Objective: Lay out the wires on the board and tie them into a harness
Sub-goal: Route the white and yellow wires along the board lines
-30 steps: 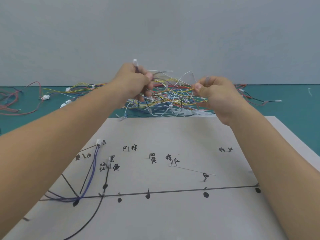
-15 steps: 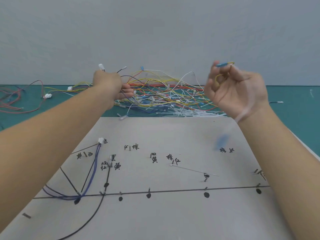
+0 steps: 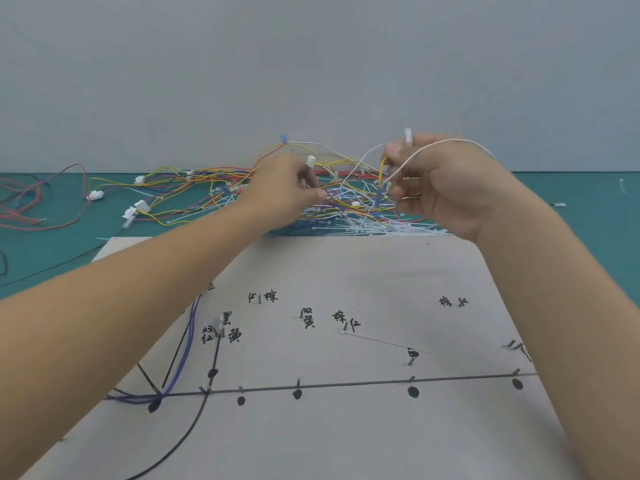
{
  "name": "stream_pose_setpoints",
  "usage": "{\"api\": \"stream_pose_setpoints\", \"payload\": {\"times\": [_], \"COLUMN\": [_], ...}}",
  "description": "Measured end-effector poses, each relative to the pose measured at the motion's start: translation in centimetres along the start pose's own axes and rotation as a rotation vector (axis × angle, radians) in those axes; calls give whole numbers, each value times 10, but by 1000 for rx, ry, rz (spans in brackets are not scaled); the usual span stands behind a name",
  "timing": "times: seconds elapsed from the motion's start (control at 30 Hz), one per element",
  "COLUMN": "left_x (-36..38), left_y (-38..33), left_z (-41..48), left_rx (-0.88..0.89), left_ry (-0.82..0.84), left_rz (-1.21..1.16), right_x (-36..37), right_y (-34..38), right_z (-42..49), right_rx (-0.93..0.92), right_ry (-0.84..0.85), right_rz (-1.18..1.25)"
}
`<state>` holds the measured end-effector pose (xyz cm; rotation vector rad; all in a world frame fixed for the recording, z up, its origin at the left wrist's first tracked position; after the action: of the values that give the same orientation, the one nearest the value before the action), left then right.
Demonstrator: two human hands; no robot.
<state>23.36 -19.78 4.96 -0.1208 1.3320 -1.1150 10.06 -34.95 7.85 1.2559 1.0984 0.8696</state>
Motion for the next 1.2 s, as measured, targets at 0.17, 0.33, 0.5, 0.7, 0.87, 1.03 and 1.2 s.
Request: {"api": "stream_pose_setpoints", "payload": {"times": [0.17,0.33,0.5,0.7,0.87,1.03,1.2], "left_x": [30,-23,-35,-54,-81,-104,-117], "left_y": [-30,-20,-11,-22,-19,-9,-5], "left_z": [-16,-24,-77,-127,-143,-150,-157], "left_rx": [14,-85,-296,-280,-251,-255,-272], "left_ry": [345,140,181,233,186,16,-83], "left_rz": [-267,-188,-748,-1017,-1151,-1200,-1123], "right_x": [25,56,80,93,95,105,129], "right_y": [23,31,37,44,35,25,25], "right_z": [-9,-20,-34,-45,-56,-85,-152], "right_rx": [-178,-258,-249,-162,-136,-142,-250], "right_ry": [-14,18,113,261,314,495,967], "right_rz": [-335,-422,-217,65,68,122,-53]}}
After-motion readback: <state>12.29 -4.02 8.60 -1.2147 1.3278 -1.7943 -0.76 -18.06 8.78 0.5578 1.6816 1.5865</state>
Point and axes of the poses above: each hand's wrist, its own z-axis towards the middle knuckle, its own x-axis out of the palm, y = z × x, the point moved 10 cm from there along z, towards the middle knuckle, and after that the axes turned 6 degrees about -z, right-handed, at the moved point
